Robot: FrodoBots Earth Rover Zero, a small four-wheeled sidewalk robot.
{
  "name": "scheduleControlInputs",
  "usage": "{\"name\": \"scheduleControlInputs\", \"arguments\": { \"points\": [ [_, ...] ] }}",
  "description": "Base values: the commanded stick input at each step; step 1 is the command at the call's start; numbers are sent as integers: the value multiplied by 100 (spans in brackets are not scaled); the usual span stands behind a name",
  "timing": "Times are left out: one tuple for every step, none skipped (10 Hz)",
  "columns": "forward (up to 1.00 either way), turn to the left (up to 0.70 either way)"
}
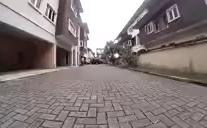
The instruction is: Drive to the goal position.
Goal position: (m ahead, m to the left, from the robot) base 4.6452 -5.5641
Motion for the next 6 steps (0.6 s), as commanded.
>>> {"name": "scheduleControlInputs", "arguments": {
  "points": [
    [70,0],
    [70,0],
    [70,0],
    [70,0],
    [70,0],
    [70,0]
  ]
}}
